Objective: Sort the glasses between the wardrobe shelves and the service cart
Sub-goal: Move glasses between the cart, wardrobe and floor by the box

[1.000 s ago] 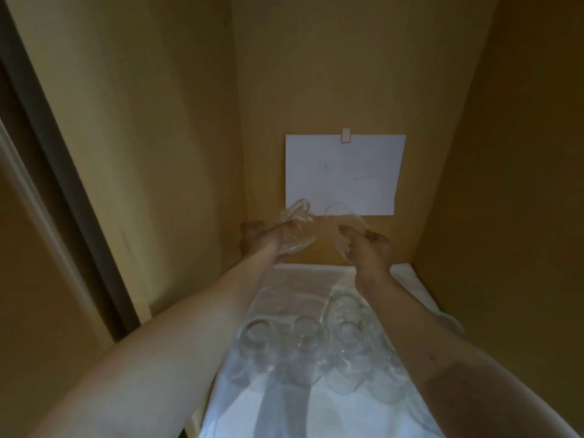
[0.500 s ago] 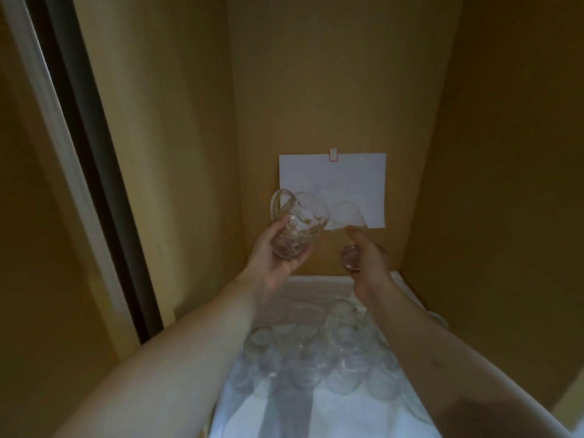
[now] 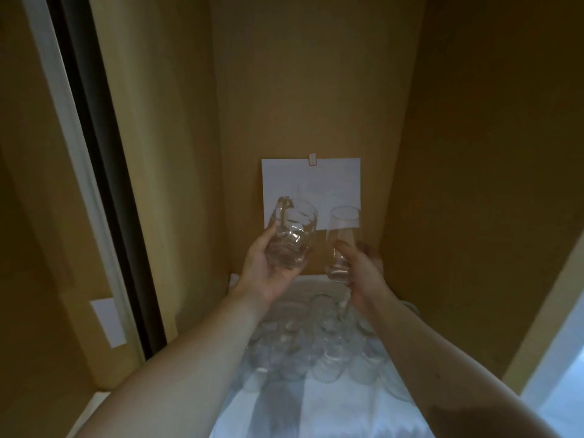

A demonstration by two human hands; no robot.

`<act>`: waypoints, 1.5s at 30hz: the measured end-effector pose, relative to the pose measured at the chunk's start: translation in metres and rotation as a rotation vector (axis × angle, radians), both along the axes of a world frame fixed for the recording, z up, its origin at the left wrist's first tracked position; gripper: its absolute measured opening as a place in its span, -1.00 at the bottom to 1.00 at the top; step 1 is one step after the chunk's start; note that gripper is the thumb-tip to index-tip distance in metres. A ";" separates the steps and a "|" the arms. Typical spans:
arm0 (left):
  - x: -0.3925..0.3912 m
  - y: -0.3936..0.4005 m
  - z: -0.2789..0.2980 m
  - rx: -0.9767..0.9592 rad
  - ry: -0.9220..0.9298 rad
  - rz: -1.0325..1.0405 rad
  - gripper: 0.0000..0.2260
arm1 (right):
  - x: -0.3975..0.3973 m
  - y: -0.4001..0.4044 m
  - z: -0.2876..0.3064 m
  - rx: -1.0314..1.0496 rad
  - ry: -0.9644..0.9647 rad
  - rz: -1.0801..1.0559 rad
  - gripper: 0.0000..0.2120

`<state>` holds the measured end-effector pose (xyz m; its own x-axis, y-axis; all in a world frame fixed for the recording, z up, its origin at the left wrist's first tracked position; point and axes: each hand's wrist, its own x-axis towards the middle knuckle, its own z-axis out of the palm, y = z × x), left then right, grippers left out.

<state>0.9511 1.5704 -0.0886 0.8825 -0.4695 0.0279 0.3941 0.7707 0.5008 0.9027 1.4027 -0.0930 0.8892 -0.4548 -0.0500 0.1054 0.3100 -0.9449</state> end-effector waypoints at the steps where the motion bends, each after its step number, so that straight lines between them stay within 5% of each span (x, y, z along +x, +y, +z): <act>1: -0.003 0.000 -0.001 -0.006 0.005 -0.009 -0.46 | -0.005 0.000 0.000 -0.033 0.013 -0.003 -0.25; 7: -0.019 0.000 -0.006 0.007 0.091 -0.059 -0.36 | -0.031 -0.008 -0.006 -0.066 0.044 -0.027 -0.36; 10: -0.030 -0.005 -0.004 0.121 0.108 -0.070 -0.48 | -0.042 -0.014 -0.011 -0.097 0.066 -0.093 -0.21; 13: -0.043 -0.011 -0.001 0.223 0.092 -0.092 -0.48 | -0.058 -0.020 -0.013 -0.109 0.072 -0.112 -0.28; 22: -0.083 -0.049 0.002 0.236 -0.039 -0.248 -0.76 | -0.108 -0.061 -0.009 -0.195 -0.030 -0.124 -0.15; 28: -0.125 -0.096 0.002 0.175 -0.024 -0.298 -0.50 | -0.159 -0.103 -0.015 -0.200 -0.057 -0.144 -0.14; 34: -0.173 -0.143 -0.002 0.139 -0.159 -0.443 -0.08 | -0.220 -0.159 -0.022 -0.198 -0.103 -0.166 -0.36; 45: -0.281 -0.268 -0.018 0.040 -0.122 -0.644 -0.37 | -0.351 -0.263 -0.034 -0.142 -0.068 -0.286 -0.35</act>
